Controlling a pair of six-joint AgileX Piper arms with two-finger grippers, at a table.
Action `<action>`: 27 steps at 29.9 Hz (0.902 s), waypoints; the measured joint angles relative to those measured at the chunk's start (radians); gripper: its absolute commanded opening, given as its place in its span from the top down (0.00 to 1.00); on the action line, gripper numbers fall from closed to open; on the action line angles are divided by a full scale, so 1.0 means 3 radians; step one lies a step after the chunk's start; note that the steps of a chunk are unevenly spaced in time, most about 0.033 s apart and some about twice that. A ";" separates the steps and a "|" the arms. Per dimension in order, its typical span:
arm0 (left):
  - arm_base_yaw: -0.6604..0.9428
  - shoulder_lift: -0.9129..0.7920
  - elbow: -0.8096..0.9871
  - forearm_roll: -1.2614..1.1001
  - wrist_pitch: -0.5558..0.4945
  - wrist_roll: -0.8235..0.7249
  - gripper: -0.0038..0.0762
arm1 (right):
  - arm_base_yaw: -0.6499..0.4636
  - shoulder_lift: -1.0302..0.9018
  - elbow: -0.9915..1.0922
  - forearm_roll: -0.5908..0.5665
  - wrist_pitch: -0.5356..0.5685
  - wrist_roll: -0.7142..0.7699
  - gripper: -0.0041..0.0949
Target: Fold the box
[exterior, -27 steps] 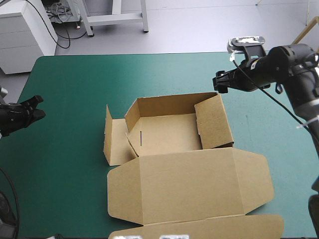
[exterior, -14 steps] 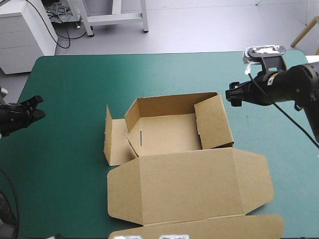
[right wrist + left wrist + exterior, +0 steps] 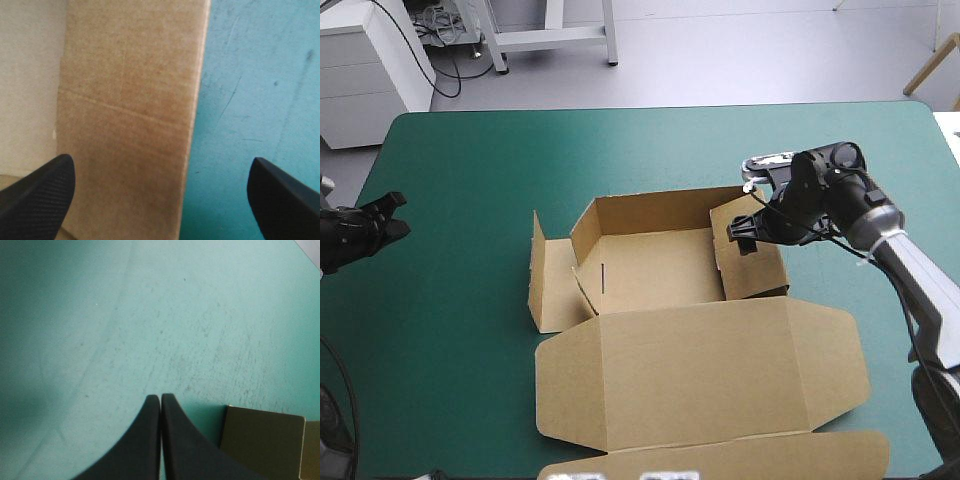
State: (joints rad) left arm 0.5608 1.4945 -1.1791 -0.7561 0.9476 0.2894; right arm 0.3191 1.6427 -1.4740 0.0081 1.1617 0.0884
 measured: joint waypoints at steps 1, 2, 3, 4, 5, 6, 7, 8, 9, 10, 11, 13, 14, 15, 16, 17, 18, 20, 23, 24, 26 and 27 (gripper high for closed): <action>0.0000 0.0000 0.0000 0.0000 0.0000 0.0000 0.96 | 0.0000 0.0066 0.0007 0.0000 -0.0025 0.0000 0.10; 0.0000 0.0000 0.0000 0.0008 0.0000 0.0000 0.96 | 0.0000 0.0123 0.0011 0.0000 -0.0054 0.0000 0.10; 0.0000 0.0000 0.0000 0.0011 0.0000 0.0000 0.96 | 0.0003 0.0174 0.0015 0.0000 -0.0083 0.0000 0.10; 0.0000 0.0000 0.0000 0.0011 0.0000 0.0000 0.96 | 0.0003 0.0219 0.0015 0.0000 -0.0115 0.0000 0.10; 0.0000 0.0000 0.0000 0.0011 0.0000 0.0000 0.96 | 0.0003 0.0260 0.0018 0.0003 -0.0143 0.0000 0.10; 0.0000 0.0000 0.0000 0.0011 0.0000 0.0000 0.96 | 0.0003 0.0285 0.0018 0.0003 -0.0166 0.0000 0.10; 0.0000 0.0000 0.0000 0.0012 0.0003 0.0000 0.96 | 0.0003 0.0313 0.0018 0.0003 -0.0189 0.0000 0.10; 0.0000 0.0000 0.0000 0.0012 0.0003 0.0000 0.96 | 0.0003 0.0334 0.0018 0.0003 -0.0203 0.0000 0.10; 0.0000 0.0000 0.0000 0.0015 0.0003 0.0000 0.96 | 0.0003 0.0348 0.0018 0.0007 -0.0210 0.0000 0.10; 0.0000 0.0000 0.0000 0.0015 0.0003 0.0000 0.96 | 0.0003 0.0366 0.0018 0.0007 -0.0215 0.0000 0.10; 0.0000 0.0000 0.0000 0.0015 0.0003 0.0000 0.96 | 0.0003 0.0382 0.0018 0.0010 -0.0220 0.0000 0.10; 0.0000 0.0000 0.0000 0.0015 0.0007 0.0000 0.96 | 0.0003 0.0417 0.0018 0.0010 -0.0226 0.0000 0.10; 0.0000 0.0000 0.0000 0.0015 0.0012 0.0000 0.96 | 0.0003 0.0436 0.0018 0.0010 -0.0231 0.0000 0.10; 0.0000 0.0000 0.0000 0.0018 0.0012 0.0000 0.96 | 0.0003 0.0450 0.0018 0.0010 -0.0230 0.0000 0.10; 0.0000 0.0000 0.0000 0.0018 0.0012 0.0000 0.96 | 0.0003 0.0469 0.0018 0.0010 -0.0233 0.0000 0.11; 0.0000 0.0000 0.0000 0.0018 0.0023 0.0000 0.96 | 0.0003 0.0492 0.0018 0.0010 -0.0233 0.0000 0.12; 0.0000 0.0000 0.0000 0.0021 0.0025 0.0000 0.96 | 0.0003 0.0507 0.0018 0.0010 -0.0233 0.0000 0.15; 0.0000 0.0000 0.0000 0.0021 0.0028 0.0000 0.96 | 0.0003 0.0539 0.0018 0.0010 -0.0220 0.0000 0.22; 0.0000 0.0000 0.0000 0.0023 0.0032 0.0000 0.96 | 0.0004 0.0556 0.0018 0.0011 -0.0189 0.0000 0.49; 0.0000 0.0000 0.0000 0.0023 0.0035 0.0000 0.96 | 0.0004 0.0556 0.0018 0.0014 -0.0175 0.0000 0.61; 0.0000 0.0000 0.0000 0.0023 0.0045 0.0000 0.96 | 0.0006 0.0556 0.0018 0.0020 -0.0154 0.0000 0.85; 0.0000 0.0000 0.0000 0.0023 0.0059 0.0000 0.96 | 0.0006 0.0556 0.0018 0.0028 -0.0150 0.0000 0.98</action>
State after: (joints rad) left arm 0.5608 1.4945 -1.1791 -0.7491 0.9654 0.2894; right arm 0.3209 1.8094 -1.4688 0.0166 1.1165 0.0884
